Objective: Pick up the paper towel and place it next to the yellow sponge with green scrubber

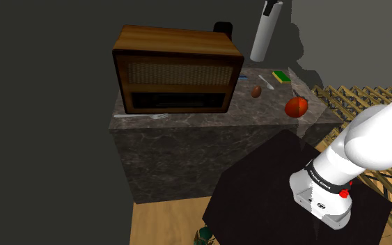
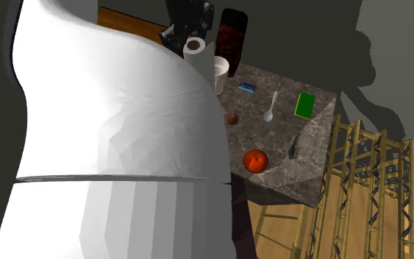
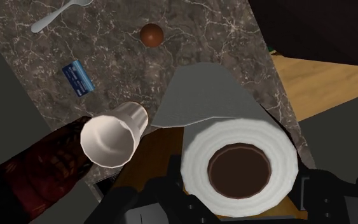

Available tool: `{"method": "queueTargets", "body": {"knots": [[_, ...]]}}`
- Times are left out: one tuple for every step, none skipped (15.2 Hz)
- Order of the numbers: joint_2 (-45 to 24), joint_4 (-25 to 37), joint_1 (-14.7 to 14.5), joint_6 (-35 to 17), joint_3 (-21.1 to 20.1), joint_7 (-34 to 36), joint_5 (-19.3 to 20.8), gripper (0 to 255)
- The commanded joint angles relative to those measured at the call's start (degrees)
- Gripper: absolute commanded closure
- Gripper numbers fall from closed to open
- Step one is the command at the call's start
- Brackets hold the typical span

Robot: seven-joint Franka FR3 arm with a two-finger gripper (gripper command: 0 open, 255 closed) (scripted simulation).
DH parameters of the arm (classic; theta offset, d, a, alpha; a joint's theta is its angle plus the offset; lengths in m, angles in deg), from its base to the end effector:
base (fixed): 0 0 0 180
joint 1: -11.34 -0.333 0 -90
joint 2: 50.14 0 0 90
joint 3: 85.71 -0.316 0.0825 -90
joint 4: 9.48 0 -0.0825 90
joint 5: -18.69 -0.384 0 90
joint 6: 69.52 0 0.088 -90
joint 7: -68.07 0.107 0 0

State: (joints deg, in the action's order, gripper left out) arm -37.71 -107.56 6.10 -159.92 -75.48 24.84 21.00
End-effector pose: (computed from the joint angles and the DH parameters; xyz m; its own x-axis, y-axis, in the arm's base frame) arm 0.4838 -0.0575 0.6694 0.7824 0.6202 0.0565 0.6177 -0.7844 0.0558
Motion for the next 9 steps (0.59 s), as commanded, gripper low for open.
{"method": "queueTargets", "body": {"knots": [[-0.57, 2.06, -0.01, 1.52, 0.04, -0.10, -0.09, 255], [-0.89, 3.20, -0.01, 2.34, 0.05, -0.14, -0.14, 255], [-1.14, 4.08, -0.02, 2.97, 0.07, -0.18, -0.18, 255], [-0.63, 2.76, 0.49, 2.13, 0.83, -1.40, -0.04, 255], [-0.19, 1.53, 0.99, 1.30, 1.60, -2.63, 0.10, 255], [0.19, 0.38, 1.50, 0.49, 2.38, -3.87, 0.24, 255], [0.49, -0.69, 2.00, -0.32, 3.18, -5.11, 0.38, 255], [0.74, -1.69, 2.51, -1.11, 3.98, -6.36, 0.52, 255], [0.91, -2.61, 3.01, -1.90, 4.79, -7.61, 0.64, 255]]}}
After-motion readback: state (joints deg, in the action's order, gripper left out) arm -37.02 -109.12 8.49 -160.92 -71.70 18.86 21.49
